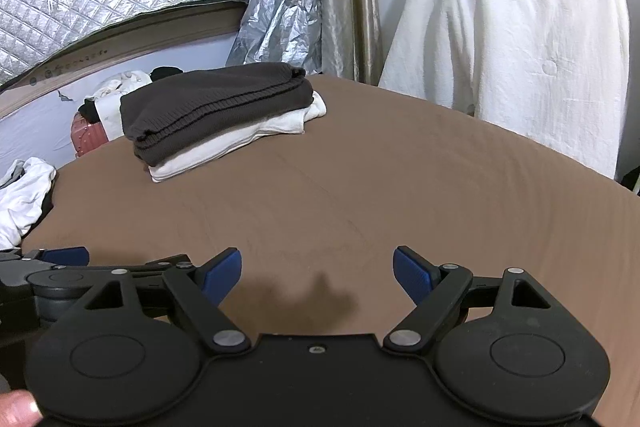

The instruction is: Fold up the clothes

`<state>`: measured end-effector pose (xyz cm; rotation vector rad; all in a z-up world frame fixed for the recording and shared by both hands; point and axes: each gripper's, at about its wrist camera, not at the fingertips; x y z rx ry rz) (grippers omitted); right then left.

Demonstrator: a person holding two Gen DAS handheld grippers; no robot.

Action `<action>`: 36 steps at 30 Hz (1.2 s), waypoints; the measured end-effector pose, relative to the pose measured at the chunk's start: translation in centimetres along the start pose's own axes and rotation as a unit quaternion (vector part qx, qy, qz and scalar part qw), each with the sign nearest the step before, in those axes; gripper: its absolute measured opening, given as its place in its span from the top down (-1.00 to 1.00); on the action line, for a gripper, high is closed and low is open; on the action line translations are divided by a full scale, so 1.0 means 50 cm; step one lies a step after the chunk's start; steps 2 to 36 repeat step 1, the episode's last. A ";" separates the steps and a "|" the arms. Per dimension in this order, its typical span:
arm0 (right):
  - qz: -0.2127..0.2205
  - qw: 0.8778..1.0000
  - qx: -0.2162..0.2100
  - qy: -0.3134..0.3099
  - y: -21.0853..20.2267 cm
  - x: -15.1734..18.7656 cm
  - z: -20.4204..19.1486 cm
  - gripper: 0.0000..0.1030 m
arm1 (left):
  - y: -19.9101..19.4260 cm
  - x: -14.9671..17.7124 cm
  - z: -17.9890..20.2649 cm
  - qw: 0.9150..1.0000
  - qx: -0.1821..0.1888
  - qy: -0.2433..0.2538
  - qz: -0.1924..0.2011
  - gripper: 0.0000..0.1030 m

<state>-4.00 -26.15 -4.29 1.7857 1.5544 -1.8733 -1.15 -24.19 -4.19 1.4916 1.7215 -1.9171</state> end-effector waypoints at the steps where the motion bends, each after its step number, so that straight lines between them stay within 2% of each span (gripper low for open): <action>1: 0.000 1.000 0.000 -0.002 -0.002 -0.001 -0.002 -0.68 | 0.002 0.000 0.000 1.000 0.002 0.000 -0.002 -1.00; 36: 0.000 1.000 0.000 -0.002 -0.002 -0.001 -0.002 -0.68 | 0.002 0.000 0.000 1.000 0.002 0.000 -0.002 -1.00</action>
Point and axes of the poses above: each gripper's, at about its wrist camera, not at the fingertips, and y roughly the way its jaws point, z to its right, x to its underside, and after that the axes turned 12 degrees about y, right-handed
